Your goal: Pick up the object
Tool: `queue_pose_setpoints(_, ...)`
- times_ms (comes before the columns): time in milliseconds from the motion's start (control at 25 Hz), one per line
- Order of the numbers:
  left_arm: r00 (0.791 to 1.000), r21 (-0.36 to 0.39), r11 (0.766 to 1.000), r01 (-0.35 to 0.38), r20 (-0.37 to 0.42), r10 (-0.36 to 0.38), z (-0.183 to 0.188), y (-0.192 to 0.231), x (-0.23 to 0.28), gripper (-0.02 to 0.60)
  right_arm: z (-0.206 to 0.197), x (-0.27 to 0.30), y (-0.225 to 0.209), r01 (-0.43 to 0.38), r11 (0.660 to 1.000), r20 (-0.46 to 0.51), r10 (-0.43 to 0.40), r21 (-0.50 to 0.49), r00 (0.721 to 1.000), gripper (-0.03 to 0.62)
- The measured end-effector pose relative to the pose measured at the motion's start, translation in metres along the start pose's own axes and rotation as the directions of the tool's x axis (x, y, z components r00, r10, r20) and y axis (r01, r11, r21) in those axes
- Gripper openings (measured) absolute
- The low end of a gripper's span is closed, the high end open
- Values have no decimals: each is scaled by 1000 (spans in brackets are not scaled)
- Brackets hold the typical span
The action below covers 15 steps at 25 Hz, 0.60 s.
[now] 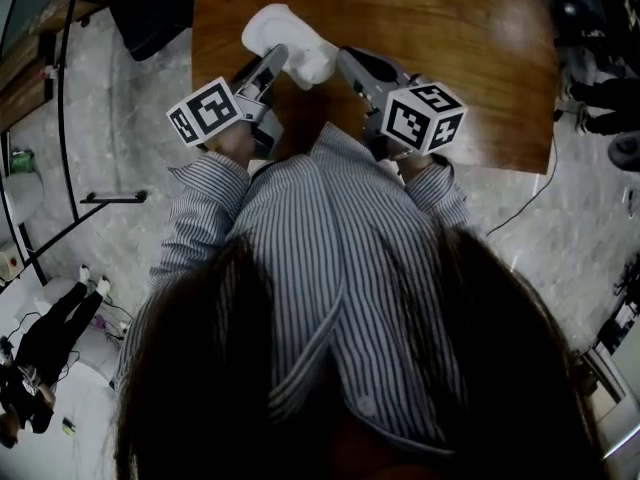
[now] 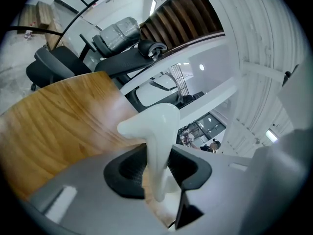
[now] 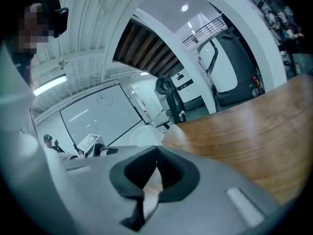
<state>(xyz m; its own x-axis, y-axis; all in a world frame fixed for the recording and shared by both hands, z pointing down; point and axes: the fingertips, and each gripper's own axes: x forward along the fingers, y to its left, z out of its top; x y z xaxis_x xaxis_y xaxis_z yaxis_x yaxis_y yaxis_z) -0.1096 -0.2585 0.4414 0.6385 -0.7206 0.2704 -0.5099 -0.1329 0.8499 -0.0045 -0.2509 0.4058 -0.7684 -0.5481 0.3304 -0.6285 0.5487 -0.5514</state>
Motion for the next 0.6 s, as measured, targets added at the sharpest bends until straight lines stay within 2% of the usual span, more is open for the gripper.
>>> queue_pose_setpoints(600, 999, -21, 1000, 14, -30, -14, -3, 12, 5, 132, -3, 13, -6, 15, 1000, 1, -15, -8, 1000, 2)
